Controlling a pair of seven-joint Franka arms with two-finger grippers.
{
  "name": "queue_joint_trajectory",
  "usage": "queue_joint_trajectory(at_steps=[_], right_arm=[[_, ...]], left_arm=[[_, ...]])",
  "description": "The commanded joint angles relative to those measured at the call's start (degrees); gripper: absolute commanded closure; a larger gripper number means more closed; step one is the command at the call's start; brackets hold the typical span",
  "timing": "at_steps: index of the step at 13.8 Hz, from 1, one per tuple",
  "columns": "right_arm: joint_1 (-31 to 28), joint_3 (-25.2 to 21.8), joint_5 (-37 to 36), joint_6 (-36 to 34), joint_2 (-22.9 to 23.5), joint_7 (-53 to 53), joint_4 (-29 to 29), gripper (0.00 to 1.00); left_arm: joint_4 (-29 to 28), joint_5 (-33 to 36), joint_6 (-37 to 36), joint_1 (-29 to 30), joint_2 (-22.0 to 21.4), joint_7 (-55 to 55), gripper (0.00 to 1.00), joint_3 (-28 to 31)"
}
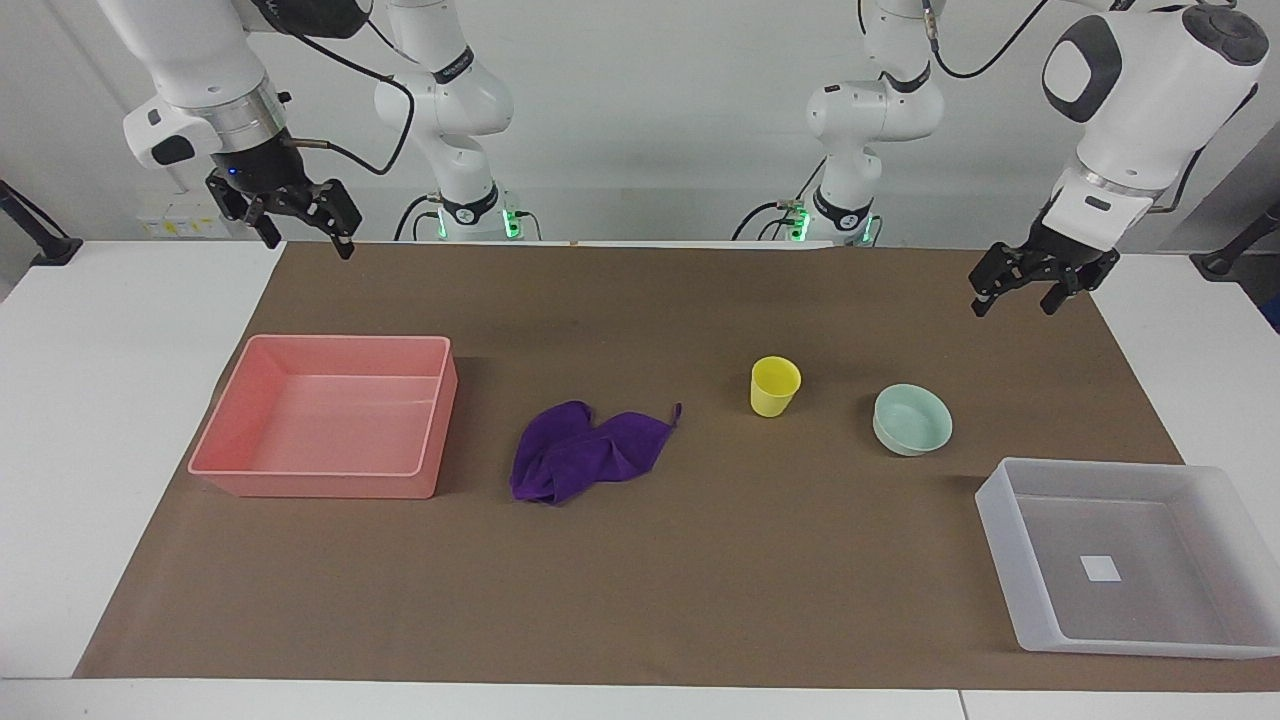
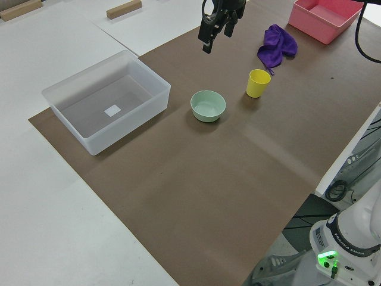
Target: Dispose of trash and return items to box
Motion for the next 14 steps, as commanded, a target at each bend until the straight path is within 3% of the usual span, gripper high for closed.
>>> queue_joint_trajectory(at_steps=[1,14], right_arm=[[-0.6,0.2,1.0,-0.8,-1.2,-0.9,-1.1,0.00],[-0.6,0.2,1.0,-0.8,-1.1,-0.9,-1.1,0.00]], left_arm=[[-0.9,1.3,0.4,-0.5,-1.1,-0.8,0.00,0.3],[-2.7,1.3,-1.7,-1.2,-2.3,-1.0,0.00,0.3]])
